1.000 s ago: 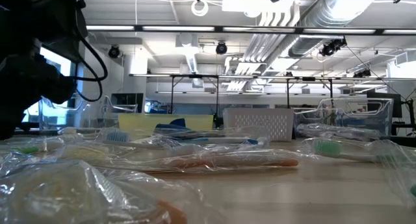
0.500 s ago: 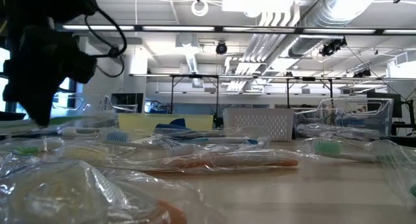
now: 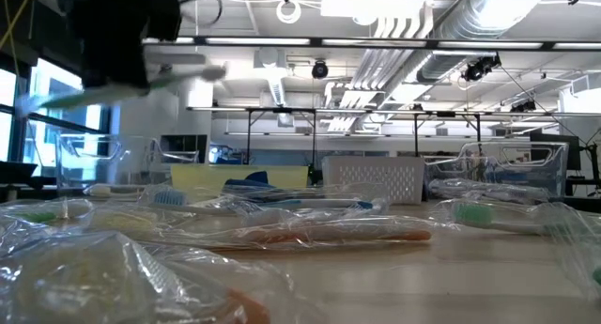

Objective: Pick & Place Toothbrushes
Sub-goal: Put the green toothbrush into the white bin

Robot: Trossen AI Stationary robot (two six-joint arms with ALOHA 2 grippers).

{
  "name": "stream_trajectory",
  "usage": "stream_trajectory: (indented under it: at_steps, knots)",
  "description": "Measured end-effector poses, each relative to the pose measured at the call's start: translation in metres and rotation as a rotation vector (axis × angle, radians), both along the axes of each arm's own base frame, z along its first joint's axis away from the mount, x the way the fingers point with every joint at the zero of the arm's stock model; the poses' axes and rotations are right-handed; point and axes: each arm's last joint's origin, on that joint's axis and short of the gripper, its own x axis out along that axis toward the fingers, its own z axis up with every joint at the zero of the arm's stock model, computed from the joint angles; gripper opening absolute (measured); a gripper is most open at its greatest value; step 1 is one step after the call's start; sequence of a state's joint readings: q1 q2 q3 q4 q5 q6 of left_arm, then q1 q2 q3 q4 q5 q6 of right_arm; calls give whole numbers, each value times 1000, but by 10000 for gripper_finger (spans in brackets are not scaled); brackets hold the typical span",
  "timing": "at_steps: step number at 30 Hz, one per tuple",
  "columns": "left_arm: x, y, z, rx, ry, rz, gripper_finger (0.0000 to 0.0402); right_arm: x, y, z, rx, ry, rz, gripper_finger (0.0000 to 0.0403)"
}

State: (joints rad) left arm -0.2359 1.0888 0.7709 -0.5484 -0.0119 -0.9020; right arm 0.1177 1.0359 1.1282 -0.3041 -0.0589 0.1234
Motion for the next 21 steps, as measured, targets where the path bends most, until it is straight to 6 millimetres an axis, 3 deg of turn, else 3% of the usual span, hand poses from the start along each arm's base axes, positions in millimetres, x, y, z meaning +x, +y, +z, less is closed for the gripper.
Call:
stream_trajectory:
  at_steps: [14, 21]
  knots:
    - [15, 2, 110, 340, -407, -108, 6, -7, -1, 7, -17, -53, -2, 2]
    - [11, 5, 145, 510, -505, -127, 6, -5, -6, 20, -5, -182, -27, 2]
